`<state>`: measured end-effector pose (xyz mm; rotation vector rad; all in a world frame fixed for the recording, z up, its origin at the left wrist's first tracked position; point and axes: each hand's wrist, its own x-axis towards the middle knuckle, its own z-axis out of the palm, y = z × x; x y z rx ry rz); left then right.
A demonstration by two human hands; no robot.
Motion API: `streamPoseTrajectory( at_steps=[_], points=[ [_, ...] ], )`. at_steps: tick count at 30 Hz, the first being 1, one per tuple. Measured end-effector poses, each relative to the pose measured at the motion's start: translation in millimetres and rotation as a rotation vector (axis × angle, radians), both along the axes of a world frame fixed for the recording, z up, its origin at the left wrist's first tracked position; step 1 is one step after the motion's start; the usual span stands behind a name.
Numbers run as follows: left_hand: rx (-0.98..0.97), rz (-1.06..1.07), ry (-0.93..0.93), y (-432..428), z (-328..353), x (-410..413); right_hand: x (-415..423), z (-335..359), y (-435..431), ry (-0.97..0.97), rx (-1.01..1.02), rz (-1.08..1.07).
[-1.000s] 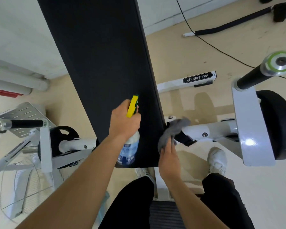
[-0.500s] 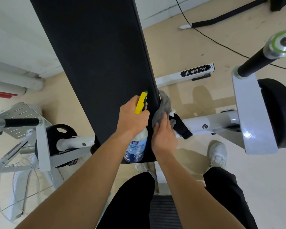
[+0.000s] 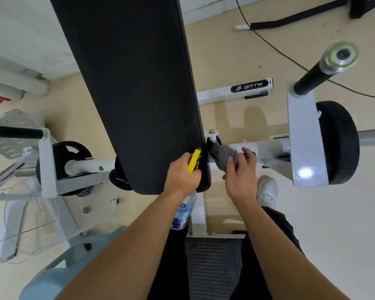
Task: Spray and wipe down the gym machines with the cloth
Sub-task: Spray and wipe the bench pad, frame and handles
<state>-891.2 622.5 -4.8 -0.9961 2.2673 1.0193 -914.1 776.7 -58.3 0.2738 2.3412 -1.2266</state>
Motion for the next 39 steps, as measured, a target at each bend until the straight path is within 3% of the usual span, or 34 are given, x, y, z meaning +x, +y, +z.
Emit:
streamPoseTrajectory(
  at_steps=[6, 13, 18, 24, 30, 34, 37, 39],
  points=[
    [0.04, -0.011, -0.047, 12.2, -9.0, 21.0, -87.1, 27.0, -34.9, 0.192, -0.279, -0.04],
    [0.044, 0.03, 0.037, 5.6, -18.7, 18.2, -150.9, 37.5, -71.2, 0.263, -0.372, -0.079],
    [0.061, 0.054, -0.01, 0.0, -19.3, 7.9, -153.0, 27.9, -66.6, 0.253, -0.291, -0.049],
    [-0.012, 0.01, -0.084, -18.6, -17.0, 20.1, -113.2, 5.8, -96.5, 0.195, -0.22, 0.175],
    [-0.062, 0.045, 0.005, -56.3, -3.0, 13.2, 16.6, -47.2, -89.2, 0.157, -0.061, 0.107],
    [-0.055, -0.072, 0.072, -66.4, 6.8, -9.3, 87.4, -65.8, -57.5, -0.053, 0.045, 0.143],
    [-0.04, -0.153, 0.08, -62.8, 9.3, -26.1, 89.2, -67.0, -44.5, -0.101, 0.118, 0.187],
    [-0.018, -0.174, 0.1, -56.9, 9.4, -32.3, 70.2, -55.1, -48.4, -0.035, 0.07, 0.129]
  ],
)
